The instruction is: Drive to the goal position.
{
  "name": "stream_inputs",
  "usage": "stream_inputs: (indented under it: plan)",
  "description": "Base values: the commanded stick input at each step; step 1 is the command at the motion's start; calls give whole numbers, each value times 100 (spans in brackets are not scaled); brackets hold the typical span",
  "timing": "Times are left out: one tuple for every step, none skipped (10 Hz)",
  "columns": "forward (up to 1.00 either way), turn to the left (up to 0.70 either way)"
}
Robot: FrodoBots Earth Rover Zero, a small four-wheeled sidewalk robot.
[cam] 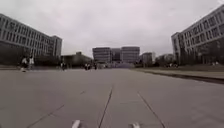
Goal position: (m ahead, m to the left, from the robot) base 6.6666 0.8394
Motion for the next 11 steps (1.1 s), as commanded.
stream_inputs:
  plan:
    - [100, 0]
    - [100, -15]
    - [100, -22]
    - [100, -17]
    - [100, 0]
    - [100, -16]
    - [100, -23]
    - [100, -13]
    - [100, 0]
    - [100, -16]
    - [100, -1]
